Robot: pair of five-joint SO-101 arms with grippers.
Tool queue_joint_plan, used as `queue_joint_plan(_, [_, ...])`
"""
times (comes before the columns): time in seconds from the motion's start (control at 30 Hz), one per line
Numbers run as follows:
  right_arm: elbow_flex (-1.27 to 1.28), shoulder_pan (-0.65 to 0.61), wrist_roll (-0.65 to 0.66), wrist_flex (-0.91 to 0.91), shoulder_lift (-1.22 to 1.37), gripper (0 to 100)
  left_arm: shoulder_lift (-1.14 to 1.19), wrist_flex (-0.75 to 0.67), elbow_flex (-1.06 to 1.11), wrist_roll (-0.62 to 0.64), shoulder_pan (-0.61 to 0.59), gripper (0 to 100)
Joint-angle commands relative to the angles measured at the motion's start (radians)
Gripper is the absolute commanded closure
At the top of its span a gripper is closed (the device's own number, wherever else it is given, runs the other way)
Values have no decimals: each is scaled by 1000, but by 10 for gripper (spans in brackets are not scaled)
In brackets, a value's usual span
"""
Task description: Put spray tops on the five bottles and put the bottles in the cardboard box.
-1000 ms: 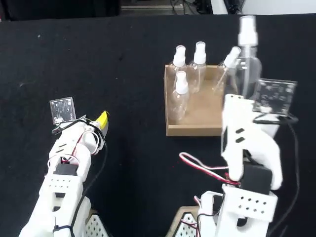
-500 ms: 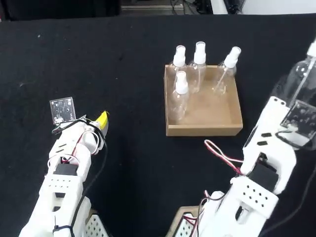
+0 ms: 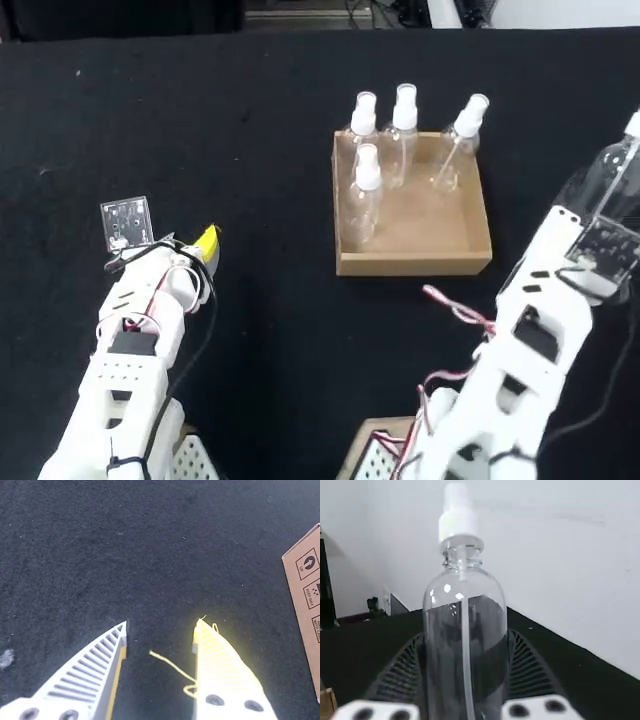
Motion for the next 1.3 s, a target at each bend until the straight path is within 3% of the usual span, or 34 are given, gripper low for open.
queue_joint_plan(0.0, [-93, 28, 6, -114, 157, 987, -14, -20, -8, 11, -8, 787])
queue_joint_plan(0.23, [-12, 18, 8, -499, 337, 986, -14, -20, -8, 11, -8, 787])
queue_joint_plan(0.37, [-21, 28, 8, -631, 443, 987, -14, -20, -8, 11, -8, 787])
queue_joint_plan(0.6, [-200, 66, -2, -816, 728, 988, -11, -20, -8, 11, -8, 787])
queue_joint_plan(0.9, [-366, 69, -2, -1343, 1264, 988, -11, -20, -8, 11, -8, 787])
queue_joint_plan(1.27, [-656, 152, -80, -1336, 1564, 988, -12, -25, -8, 11, -5, 787])
